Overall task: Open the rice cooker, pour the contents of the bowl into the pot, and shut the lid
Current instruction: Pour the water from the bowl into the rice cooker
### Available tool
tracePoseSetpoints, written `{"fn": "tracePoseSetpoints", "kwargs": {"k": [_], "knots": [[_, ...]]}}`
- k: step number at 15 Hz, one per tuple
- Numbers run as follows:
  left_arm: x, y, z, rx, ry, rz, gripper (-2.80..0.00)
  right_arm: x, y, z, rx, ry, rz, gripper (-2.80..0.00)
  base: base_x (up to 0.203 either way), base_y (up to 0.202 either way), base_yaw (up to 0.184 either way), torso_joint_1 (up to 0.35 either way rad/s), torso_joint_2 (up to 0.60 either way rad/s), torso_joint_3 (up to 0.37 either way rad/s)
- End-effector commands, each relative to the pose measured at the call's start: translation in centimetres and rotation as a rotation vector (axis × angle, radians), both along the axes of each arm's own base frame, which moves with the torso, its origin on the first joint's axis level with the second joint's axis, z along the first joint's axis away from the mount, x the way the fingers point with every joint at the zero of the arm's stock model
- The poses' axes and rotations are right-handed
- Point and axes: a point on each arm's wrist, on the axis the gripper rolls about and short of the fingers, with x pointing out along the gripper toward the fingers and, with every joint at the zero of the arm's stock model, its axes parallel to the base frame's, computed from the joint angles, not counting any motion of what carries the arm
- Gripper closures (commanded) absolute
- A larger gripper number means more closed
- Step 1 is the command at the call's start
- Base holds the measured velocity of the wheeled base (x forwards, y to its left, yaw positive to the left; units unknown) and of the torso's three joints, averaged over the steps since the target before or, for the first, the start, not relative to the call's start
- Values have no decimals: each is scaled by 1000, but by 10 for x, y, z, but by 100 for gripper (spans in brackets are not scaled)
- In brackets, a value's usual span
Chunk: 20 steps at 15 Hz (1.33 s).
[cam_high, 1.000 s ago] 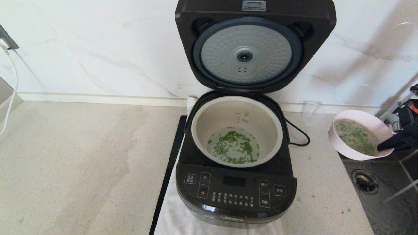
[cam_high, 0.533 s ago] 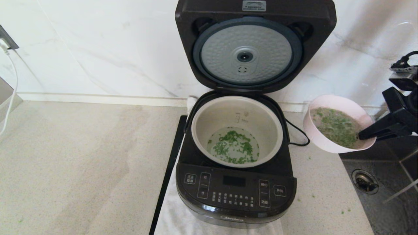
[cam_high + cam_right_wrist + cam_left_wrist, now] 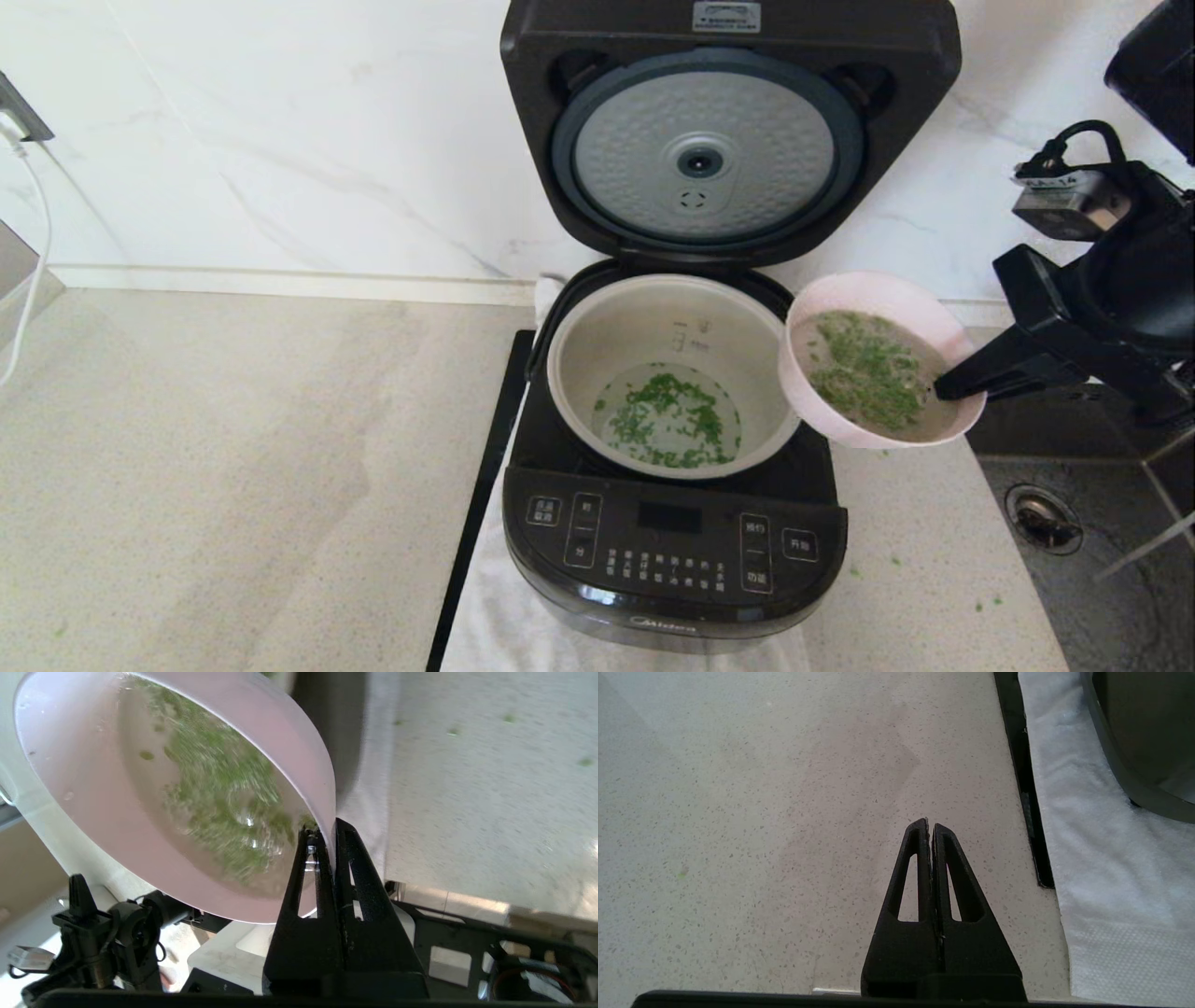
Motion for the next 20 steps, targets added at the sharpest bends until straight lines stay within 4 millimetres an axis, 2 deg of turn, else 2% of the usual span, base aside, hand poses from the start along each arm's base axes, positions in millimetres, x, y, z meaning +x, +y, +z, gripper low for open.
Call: {"fn": "tracePoseSetpoints", "kwargs": {"k": [1,8,20], "knots": [[0,0,0,0,1,0,0,3,16,-4,-21,-1,32,0,0,0,0,0,0,0],[0,0,0,0,2,0,0,13,55,-14,-28,-39,74,0,0,0,0,0,0,0],[0,0,0,0,1,0,0,45,118,-41,-52,-171,74,0,0,0,0,0,0,0]]}}
